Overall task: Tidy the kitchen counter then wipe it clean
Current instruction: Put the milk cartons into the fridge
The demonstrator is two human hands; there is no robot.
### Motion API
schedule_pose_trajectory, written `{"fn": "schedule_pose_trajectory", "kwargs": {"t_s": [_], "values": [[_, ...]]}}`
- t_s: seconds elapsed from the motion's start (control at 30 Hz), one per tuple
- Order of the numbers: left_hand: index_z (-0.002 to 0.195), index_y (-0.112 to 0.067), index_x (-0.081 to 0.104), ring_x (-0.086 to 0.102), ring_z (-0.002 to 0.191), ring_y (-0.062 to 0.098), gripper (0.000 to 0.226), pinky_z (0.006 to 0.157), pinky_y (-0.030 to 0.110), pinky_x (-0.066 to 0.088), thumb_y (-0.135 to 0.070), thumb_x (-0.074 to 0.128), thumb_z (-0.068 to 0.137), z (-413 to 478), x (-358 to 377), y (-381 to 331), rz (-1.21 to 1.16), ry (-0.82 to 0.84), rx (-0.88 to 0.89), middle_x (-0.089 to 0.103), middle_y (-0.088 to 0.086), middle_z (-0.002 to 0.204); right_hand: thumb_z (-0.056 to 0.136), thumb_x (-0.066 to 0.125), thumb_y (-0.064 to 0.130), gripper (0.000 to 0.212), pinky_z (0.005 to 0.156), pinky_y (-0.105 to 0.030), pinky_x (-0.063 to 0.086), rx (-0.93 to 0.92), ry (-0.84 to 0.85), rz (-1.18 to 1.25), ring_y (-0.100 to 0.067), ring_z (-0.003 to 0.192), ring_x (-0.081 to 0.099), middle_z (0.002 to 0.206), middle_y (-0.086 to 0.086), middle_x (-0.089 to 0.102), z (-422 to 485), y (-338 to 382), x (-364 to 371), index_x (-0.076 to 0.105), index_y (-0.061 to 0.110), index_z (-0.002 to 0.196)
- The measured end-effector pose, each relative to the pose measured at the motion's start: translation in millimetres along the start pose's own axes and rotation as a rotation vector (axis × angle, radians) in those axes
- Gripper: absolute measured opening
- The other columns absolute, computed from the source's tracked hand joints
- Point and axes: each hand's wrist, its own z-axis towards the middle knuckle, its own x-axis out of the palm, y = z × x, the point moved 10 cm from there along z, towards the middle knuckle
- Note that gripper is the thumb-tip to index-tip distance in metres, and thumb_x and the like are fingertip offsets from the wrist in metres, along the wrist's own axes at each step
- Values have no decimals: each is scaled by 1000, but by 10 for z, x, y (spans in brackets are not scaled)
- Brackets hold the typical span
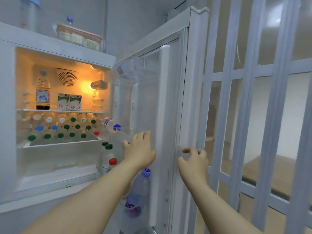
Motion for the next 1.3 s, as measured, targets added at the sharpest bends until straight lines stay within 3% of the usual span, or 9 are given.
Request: {"fn": "schedule_pose_trajectory", "kwargs": {"t_s": [0.13,0.23,0.33,0.43,0.57,0.7,0.97,1.17,1.3], "values": [[142,-24,27,30,133,19,57,103,41,26,-23,46,89,-73,-75,137,-2,-16,-36,34,-1,142,86,52,11,20,83,-28,40,-10,30,153,-24,120,41,135,-4,37,-55,71,19,47,18,104],[142,-26,30,31,132,17,54,105,39,24,-25,44,90,-156,-180,351,-29,-70,-69,36,-1,139,87,50,11,9,56,-26,35,-1,44,354,-20,79,50,98,-4,54,-126,124,92,46,14,95],[140,-26,36,32,133,17,48,108,38,22,-29,43,93,-242,-315,609,-85,-148,-138,37,-1,141,89,46,7,11,59,-32,41,20,-2,506,-21,68,50,78,-4,55,-176,178,100,45,18,85],[139,-25,38,31,136,21,44,112,43,22,-37,39,97,-366,-494,863,-329,-251,-237,36,1,147,92,38,2,24,65,-36,46,44,126,697,-22,66,55,76,-6,61,-258,371,300,49,22,82],[143,-27,29,29,136,18,55,110,41,30,-44,47,94,-616,-924,846,-701,-492,-120,26,0,149,93,36,-2,28,55,-26,43,25,392,827,-18,55,55,71,-8,61,-485,797,703,57,11,79],[145,-27,21,21,129,3,68,99,24,23,-35,58,89,-774,-1325,935,-616,-638,-51,20,-11,142,93,44,5,19,58,-23,44,-38,643,775,-18,68,56,82,-3,62,-778,1216,1185,58,17,90],[143,-19,30,40,129,21,54,105,32,35,-20,52,94,-900,-1559,2259,-378,-600,-307,31,5,143,89,50,13,18,88,-36,49,-151,714,627,-14,90,56,98,5,59,-1096,1866,2150,55,26,100],[128,-13,48,50,92,12,35,75,21,37,-21,53,94,-842,-1677,3296,-412,-624,-472,55,4,121,89,49,15,20,75,-26,45,-165,770,573,-11,83,54,105,6,55,-1192,2300,2933,51,26,106],[122,-10,51,49,88,12,32,73,20,35,-24,56,93,-642,-1678,4059,-461,-593,-551,58,2,107,90,49,15,28,73,-23,41,-194,780,533,-12,90,53,111,4,55,-1133,2658,3516,52,21,117]]}}
